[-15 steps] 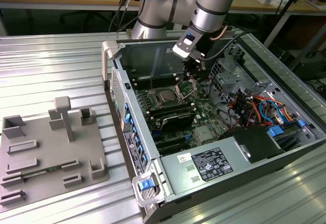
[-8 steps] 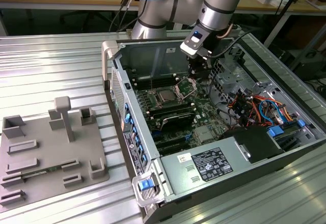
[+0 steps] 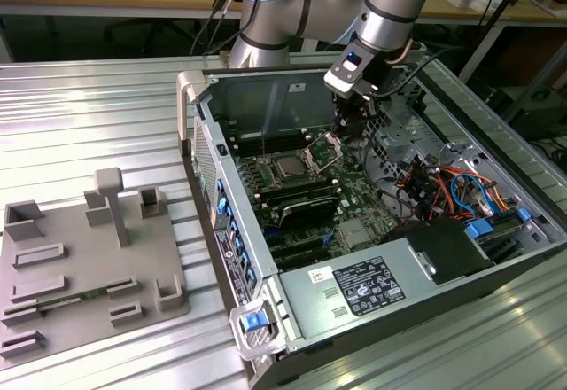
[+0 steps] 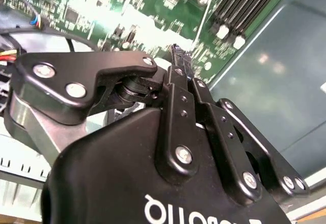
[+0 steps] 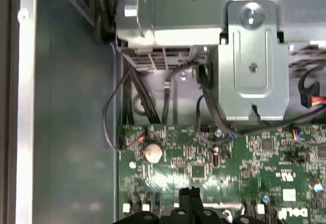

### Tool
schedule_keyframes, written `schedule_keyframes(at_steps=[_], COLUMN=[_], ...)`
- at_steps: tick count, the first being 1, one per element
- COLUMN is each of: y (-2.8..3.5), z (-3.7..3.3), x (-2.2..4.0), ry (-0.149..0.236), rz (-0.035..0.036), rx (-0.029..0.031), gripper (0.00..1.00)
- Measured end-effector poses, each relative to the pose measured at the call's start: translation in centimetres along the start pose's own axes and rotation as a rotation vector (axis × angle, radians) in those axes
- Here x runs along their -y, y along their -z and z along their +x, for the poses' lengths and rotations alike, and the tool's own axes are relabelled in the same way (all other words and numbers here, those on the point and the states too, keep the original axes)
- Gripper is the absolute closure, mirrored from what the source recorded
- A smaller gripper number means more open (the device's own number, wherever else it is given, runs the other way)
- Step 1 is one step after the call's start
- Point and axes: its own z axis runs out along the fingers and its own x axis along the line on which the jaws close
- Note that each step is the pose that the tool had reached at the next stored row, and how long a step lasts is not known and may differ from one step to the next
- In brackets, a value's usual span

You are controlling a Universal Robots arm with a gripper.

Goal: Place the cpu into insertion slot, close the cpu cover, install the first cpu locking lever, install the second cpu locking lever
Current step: 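Close the cpu cover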

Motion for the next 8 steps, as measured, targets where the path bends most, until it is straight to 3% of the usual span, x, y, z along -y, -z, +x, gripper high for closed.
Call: schedule_keyframes(at_steps=[1,2,3,4,8], y=[-0.02,-0.99,-2.48,-2.64,-2.63], z=[0.0,-0.36,-0.82,-0.84,-0.84], x=[-0.23,-0.81,-0.72,0.63,1.1], ry=[0.0,0.0,0.0,0.0,0.0], rz=[0.0,0.0001,0.0001,0.0001,0.0001], rx=[0.0001,0.0041,0.0053,0.0052,0.0052], gripper=[0.89,0.89,0.89,0.89,0.89])
